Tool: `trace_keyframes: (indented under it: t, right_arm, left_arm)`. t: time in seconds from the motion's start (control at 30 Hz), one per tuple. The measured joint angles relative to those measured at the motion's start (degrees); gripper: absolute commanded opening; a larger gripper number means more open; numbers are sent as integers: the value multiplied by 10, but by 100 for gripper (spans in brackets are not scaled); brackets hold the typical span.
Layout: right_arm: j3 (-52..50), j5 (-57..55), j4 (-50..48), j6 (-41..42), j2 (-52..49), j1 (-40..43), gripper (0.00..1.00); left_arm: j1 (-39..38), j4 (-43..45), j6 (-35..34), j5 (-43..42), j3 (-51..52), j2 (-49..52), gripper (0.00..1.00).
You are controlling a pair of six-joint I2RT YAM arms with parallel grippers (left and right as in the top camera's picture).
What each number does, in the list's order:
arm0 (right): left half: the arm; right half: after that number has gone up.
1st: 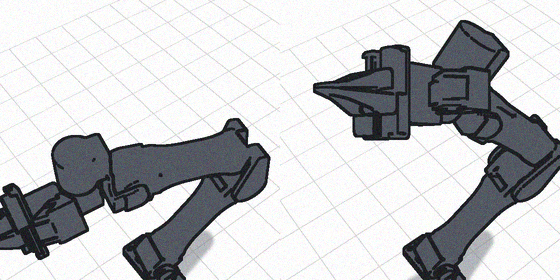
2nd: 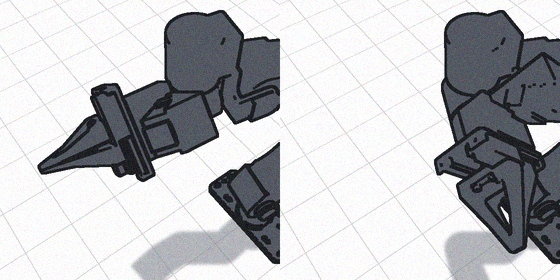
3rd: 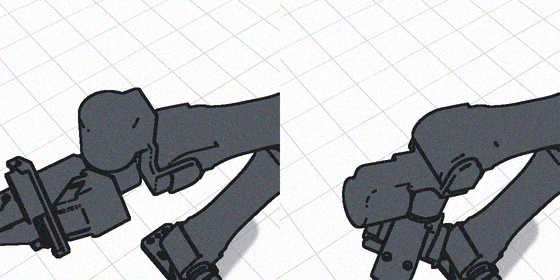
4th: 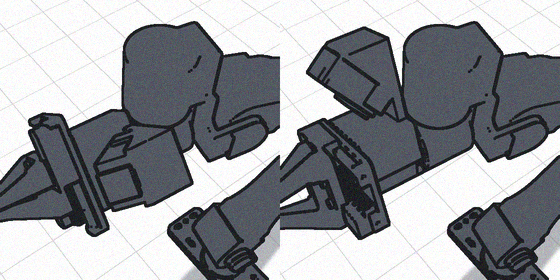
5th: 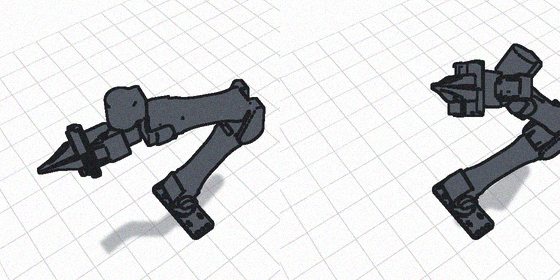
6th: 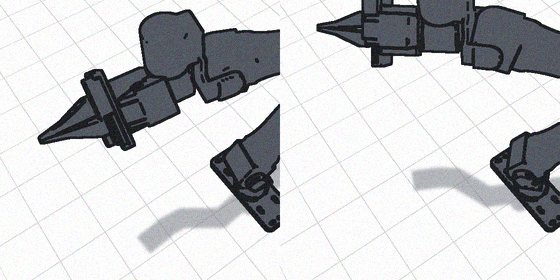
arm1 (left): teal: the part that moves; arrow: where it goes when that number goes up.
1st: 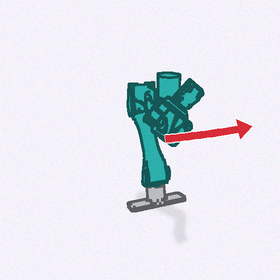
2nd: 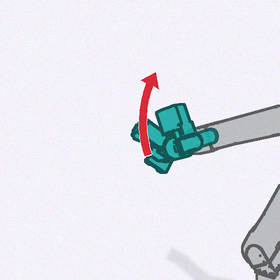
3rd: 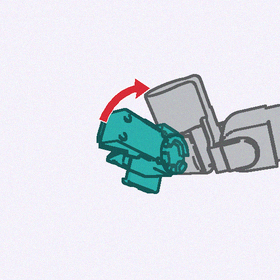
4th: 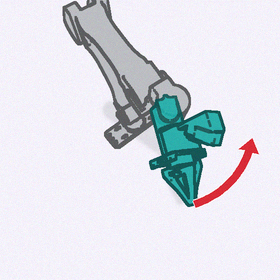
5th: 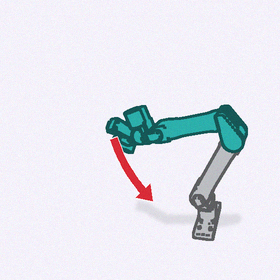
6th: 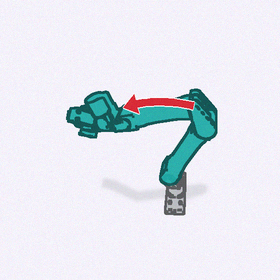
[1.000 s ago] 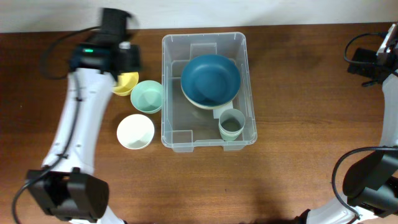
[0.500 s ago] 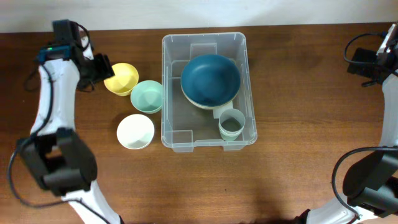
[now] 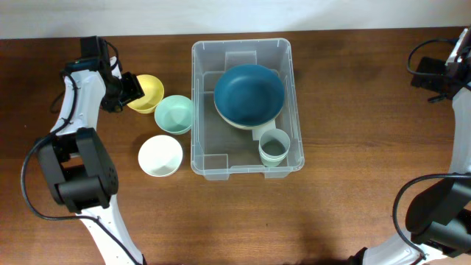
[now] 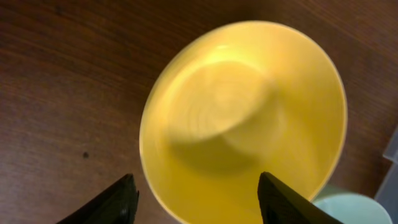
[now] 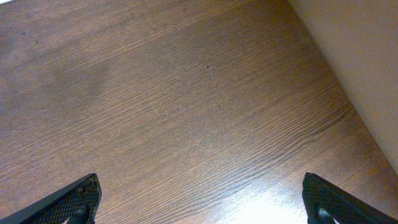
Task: Pack container
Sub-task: 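Lower the left gripper onto the yellow bowl rim and grasp, then lift the yellow bowl and lower it into the container front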
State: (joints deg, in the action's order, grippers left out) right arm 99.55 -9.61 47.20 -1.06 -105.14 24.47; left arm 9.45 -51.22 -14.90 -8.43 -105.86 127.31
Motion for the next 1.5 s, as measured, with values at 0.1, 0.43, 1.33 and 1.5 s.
trace_keyframes:
  t: [0.1, 0.43, 1.33, 1.5]
  right_arm:
    - [0, 0, 0, 0, 0, 0, 99]
    - [0, 0, 0, 0, 0, 0, 99]
    - [0, 0, 0, 0, 0, 0, 99]
    - [0, 0, 0, 0, 0, 0, 99]
  left_arm:
    - [0, 1, -5, 0, 0, 16, 59]
    - [5, 1, -18, -2, 0, 50, 15]
    - [-15, -65, 10, -6, -45, -158, 1]
    - [-113, -111, 20, -12, -49, -181, 1]
